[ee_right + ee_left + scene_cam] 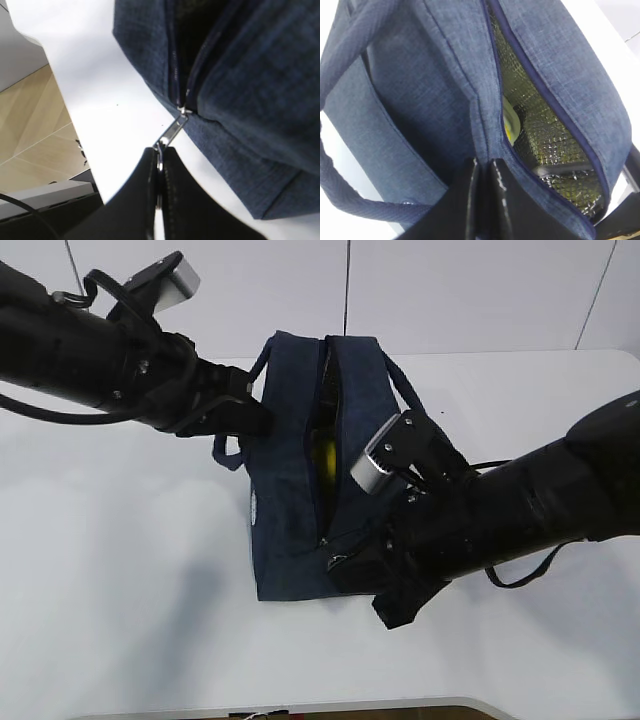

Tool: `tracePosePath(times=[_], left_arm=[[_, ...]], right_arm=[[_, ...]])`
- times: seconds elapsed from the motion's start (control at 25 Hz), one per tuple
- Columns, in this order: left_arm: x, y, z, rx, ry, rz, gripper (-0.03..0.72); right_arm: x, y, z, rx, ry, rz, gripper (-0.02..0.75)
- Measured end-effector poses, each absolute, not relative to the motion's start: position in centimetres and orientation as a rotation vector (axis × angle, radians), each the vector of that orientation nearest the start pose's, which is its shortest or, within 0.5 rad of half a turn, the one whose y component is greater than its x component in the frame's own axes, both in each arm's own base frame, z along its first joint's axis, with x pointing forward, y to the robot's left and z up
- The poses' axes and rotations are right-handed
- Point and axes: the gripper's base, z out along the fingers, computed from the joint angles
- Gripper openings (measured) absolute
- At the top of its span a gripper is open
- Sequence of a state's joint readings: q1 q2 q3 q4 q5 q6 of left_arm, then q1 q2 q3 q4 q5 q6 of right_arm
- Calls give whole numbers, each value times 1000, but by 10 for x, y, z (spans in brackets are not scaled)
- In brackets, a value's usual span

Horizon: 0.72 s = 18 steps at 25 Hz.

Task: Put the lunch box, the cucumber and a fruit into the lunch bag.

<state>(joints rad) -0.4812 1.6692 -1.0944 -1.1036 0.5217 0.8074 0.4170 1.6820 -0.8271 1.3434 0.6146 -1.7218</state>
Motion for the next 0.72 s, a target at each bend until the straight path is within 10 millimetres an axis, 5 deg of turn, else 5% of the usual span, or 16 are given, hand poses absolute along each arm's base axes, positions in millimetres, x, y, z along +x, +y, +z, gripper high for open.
tracePosePath(times=[0.72], left_arm=[[299, -202, 247, 533, 2324, -888, 3]], right_arm=[[270, 175, 213, -1054, 2242, 799, 5]])
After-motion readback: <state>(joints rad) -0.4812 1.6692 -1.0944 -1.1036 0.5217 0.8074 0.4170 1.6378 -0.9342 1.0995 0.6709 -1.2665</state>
